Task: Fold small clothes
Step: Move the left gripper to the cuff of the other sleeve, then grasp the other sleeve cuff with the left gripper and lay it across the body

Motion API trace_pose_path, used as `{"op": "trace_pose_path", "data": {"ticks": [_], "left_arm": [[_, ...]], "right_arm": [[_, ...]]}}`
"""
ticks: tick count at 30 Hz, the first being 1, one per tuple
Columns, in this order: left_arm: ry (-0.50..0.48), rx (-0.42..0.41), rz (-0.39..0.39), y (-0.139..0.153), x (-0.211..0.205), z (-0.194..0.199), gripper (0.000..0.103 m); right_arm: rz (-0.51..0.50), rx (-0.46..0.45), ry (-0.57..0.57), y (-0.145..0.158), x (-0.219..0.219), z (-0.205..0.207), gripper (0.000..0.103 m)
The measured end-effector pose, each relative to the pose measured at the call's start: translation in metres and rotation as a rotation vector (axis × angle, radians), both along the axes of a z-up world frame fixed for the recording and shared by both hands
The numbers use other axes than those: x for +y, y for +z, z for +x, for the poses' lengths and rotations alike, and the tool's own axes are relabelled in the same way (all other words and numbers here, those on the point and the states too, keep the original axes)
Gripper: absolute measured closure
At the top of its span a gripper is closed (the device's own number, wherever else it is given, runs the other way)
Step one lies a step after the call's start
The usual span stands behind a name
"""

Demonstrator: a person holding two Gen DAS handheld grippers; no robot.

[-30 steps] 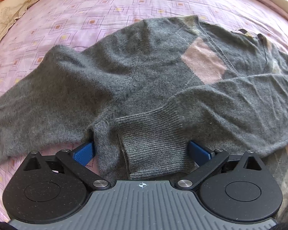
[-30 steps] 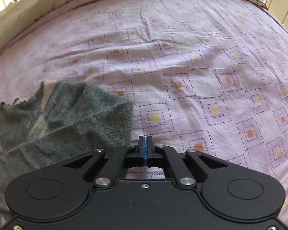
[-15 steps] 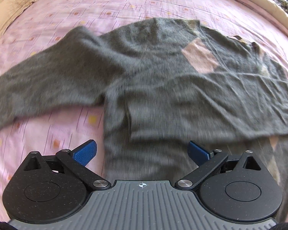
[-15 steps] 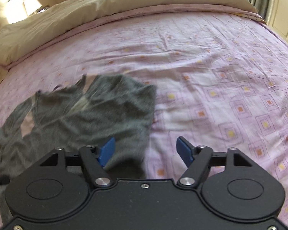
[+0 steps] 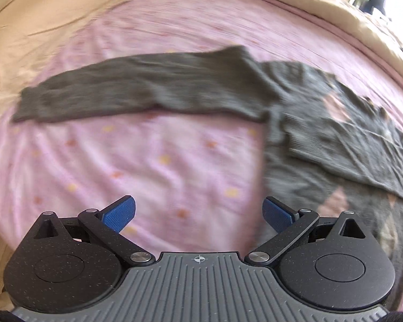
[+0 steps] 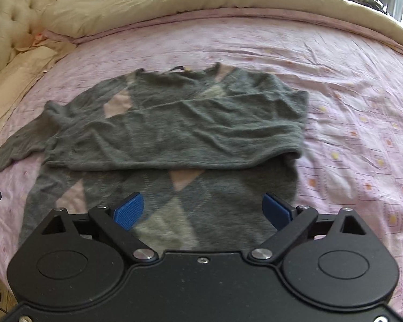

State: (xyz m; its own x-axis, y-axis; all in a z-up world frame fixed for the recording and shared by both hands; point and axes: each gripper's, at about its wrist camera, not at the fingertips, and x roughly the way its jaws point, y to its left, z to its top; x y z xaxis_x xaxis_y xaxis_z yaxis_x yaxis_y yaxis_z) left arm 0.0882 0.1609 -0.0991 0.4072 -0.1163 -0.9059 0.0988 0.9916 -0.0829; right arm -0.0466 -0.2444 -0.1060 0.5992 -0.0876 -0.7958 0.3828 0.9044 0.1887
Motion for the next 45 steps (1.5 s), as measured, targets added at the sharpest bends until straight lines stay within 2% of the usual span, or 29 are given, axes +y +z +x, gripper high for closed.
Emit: {"op": "trace_pose_path", "data": {"ticks": [5,12,20,22,23,26,30,34,41,42,43,44,45], "left_arm": [[0.044,-0.035,-0.030,-0.001,0.056,0.019,0.001],[0.069,-0.045,-0.072,-0.012,0.130,0.065,0.001],[0.153,-0.047,-0.127,-0.033,0.190,0.106,0.006],[0.166,-0.026,-0.165,-0.041,0.197,0.115,0.016],[0.172,-0.012,-0.176,-0.045,0.200,0.119,0.017],[0.186,0.005,-0.218,-0.055,0.204,0.131,0.017],[0.207,-0.029,-0.243,-0.058,0.204,0.142,0.016],[0.223,-0.066,-0.240,-0.060,0.203,0.155,0.016],[0.251,-0.080,-0.215,-0.061,0.197,0.161,0.017],[0.264,-0.093,-0.215,-0.060,0.197,0.159,0.023],[0.289,-0.105,-0.208,-0.059,0.198,0.156,0.043],[0.318,-0.109,-0.190,-0.059,0.200,0.156,0.053],[0.350,-0.108,-0.180,-0.058,0.202,0.155,0.069]], "right_arm": [[-0.018,-0.026,0.001,0.018,0.033,0.010,0.006],[-0.004,-0.021,-0.074,0.039,0.082,0.038,0.005],[-0.028,-0.011,-0.042,0.052,0.145,0.077,0.005],[-0.033,-0.009,-0.039,0.054,0.156,0.084,0.005],[-0.035,-0.008,-0.039,0.056,0.161,0.087,0.005],[-0.039,-0.006,-0.043,0.060,0.172,0.092,0.005],[-0.049,0.007,-0.050,0.064,0.181,0.097,0.005],[-0.051,0.020,-0.059,0.066,0.184,0.100,0.005],[-0.044,0.034,-0.065,0.065,0.185,0.102,0.005],[-0.044,0.036,-0.062,0.065,0.185,0.102,0.005],[-0.043,0.035,-0.061,0.065,0.185,0.102,0.005],[-0.041,0.035,-0.060,0.065,0.185,0.102,0.005],[-0.037,0.032,-0.059,0.065,0.184,0.102,0.005]]}}
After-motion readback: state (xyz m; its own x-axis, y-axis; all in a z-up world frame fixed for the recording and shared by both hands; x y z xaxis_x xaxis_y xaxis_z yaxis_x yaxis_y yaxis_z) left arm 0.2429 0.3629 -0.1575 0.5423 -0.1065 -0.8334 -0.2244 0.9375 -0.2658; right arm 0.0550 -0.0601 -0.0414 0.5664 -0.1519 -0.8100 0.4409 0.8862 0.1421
